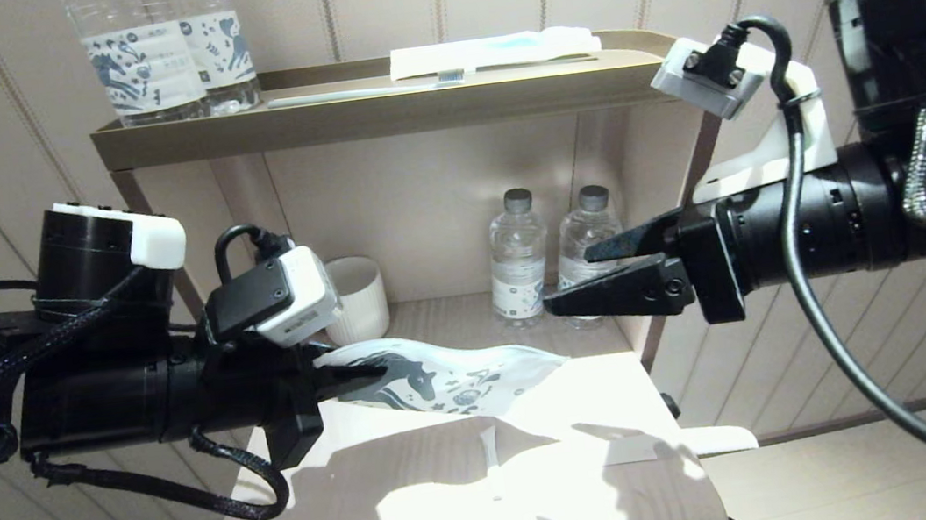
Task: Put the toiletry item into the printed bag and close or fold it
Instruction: Hand it to the other hand
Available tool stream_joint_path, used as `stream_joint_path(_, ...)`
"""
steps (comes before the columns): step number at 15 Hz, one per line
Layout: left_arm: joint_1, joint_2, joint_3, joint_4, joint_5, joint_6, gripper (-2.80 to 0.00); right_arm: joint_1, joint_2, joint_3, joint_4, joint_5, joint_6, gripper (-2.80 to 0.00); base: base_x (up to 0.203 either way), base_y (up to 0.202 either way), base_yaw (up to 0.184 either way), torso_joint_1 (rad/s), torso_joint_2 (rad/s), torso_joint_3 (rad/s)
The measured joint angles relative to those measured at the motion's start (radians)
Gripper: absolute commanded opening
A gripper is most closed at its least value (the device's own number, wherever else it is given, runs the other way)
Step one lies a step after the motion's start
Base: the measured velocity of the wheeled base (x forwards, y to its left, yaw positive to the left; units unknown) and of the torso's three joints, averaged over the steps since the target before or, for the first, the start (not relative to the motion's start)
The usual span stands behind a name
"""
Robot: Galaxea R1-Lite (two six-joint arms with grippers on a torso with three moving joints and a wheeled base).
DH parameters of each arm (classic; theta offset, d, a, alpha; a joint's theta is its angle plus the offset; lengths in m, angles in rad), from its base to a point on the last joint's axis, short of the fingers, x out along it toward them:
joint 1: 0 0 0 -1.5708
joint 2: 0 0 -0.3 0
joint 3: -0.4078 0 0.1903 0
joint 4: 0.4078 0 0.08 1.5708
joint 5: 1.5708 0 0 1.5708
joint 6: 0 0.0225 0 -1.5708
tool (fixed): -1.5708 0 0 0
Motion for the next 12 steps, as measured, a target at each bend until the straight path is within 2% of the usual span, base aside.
stream_joint_path(2, -0.042, -0.016, 0.012, -0.045, 0.087, 0.014, -2.80, 0.034, 0.025, -0.018, 0.011, -0.082, 0.093, 0.00, 0.000, 0.000, 0.000, 0.000, 0.00, 0.000)
stream_joint_path(3, -0.057, -0.022, 0.019, -0.061, 0.108, 0.017, -2.80, 0.049, 0.042, -0.030, 0.029, -0.132, 0.135, -2.80, 0.000, 0.000, 0.000, 0.000, 0.00, 0.000)
stream_joint_path(4, -0.070, -0.029, 0.028, -0.065, 0.121, 0.017, -2.80, 0.062, 0.061, -0.039, 0.055, -0.186, 0.185, -2.80, 0.000, 0.000, 0.000, 0.000, 0.00, 0.000)
stream_joint_path(6, -0.083, -0.037, 0.041, -0.066, 0.131, 0.017, -2.80, 0.070, 0.083, -0.042, 0.073, -0.246, 0.230, -2.80, 0.000, 0.000, 0.000, 0.000, 0.00, 0.000)
stream_joint_path(9, -0.087, -0.047, 0.071, -0.093, 0.146, 0.017, -2.80, 0.069, 0.055, -0.011, 0.091, -0.258, 0.225, -2.80, 0.000, 0.000, 0.000, 0.000, 0.00, 0.000)
stream_joint_path(12, -0.107, -0.051, 0.125, -0.196, 0.210, 0.019, -2.80, 0.071, -0.032, 0.043, 0.143, -0.260, 0.208, -2.80, 0.000, 0.000, 0.000, 0.000, 0.00, 0.000)
